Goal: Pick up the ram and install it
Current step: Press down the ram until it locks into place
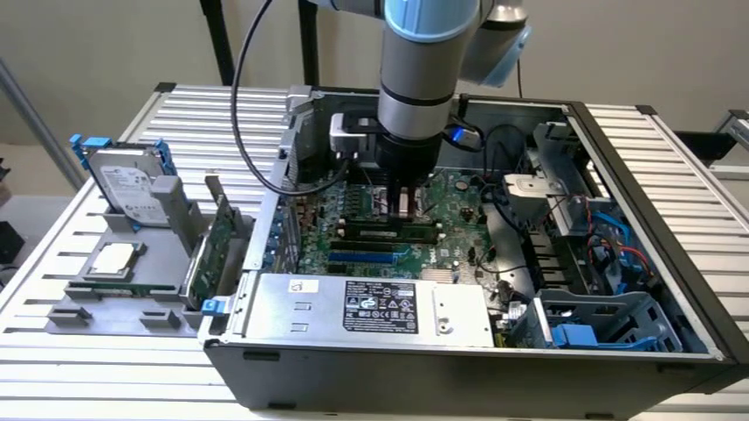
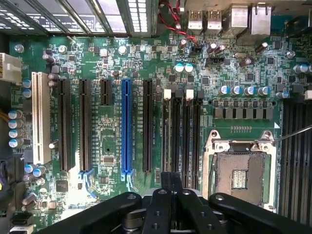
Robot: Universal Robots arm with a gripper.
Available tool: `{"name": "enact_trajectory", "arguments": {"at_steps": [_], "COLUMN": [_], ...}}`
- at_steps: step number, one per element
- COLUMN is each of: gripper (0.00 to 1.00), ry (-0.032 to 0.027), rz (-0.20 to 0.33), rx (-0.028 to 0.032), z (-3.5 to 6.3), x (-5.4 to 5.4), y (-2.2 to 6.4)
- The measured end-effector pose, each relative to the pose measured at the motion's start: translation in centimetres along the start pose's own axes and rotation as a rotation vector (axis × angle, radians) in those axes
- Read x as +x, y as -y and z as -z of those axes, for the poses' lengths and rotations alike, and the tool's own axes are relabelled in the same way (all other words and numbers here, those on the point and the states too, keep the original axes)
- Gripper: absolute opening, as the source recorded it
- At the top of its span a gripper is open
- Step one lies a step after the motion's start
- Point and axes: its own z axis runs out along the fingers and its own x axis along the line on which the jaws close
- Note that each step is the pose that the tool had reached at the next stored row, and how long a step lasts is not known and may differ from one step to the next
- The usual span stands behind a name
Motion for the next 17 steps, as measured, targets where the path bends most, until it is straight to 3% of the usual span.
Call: {"name": "enact_trajectory", "arguments": {"at_steps": [5,6,7,12,17], "gripper": [0.0,0.0,0.0,0.0,0.0], "ry": [0.0012,0.0001,0.0029,0.002,0.0023], "rz": [0.0,0.0,0.0,0.0,0.0], "rx": [0.0026,0.0024,0.0033,0.0029,0.0031], "z": [-0.53,-0.34,-0.07,2.13,2.35], "x": [0.0,0.0,0.0,-0.1,-0.1], "y": [-0.02,-0.04,-0.03,-0.05,-0.05]}}
